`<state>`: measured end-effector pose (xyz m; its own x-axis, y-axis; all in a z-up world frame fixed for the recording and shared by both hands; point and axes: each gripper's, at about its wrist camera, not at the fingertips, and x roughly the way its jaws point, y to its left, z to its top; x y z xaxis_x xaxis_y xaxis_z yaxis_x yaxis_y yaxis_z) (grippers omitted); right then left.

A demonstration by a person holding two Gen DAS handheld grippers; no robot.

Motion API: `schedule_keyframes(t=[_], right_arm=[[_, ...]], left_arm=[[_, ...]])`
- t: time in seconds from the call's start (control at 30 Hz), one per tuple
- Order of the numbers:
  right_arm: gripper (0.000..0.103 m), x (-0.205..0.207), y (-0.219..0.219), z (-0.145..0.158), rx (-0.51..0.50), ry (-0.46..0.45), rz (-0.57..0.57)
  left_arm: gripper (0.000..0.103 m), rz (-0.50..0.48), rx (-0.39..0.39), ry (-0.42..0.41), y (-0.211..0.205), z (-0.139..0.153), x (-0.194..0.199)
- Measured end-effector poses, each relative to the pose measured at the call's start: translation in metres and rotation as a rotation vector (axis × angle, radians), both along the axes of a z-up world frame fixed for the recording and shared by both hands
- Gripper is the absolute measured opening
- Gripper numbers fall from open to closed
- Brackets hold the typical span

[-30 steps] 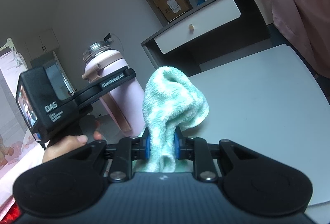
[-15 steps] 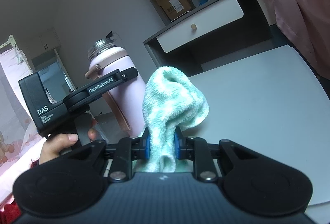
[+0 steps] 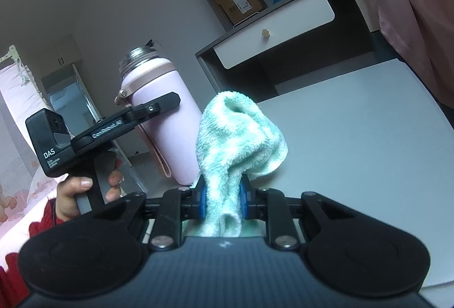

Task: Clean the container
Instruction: 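Wipe the strap side of the bottle with the towel in the right gripper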

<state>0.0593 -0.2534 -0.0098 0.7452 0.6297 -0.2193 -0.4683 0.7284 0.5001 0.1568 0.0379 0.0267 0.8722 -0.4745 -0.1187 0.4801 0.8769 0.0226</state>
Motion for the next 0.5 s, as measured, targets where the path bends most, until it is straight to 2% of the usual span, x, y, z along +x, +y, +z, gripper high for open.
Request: schedule_keyframes(t=[0.33,0.5], right_arm=[[0.022,0.010,0.015,0.008,0.021,0.001,-0.043],[0.022,0.023,0.025,0.016,0.113,-0.022,-0.070]], left_arm=[[0.083,-0.129,-0.022,-0.010,0.013,-0.016,0.015],[0.083,-0.133,-0.037,-0.031,0.011,-0.022,0.014]])
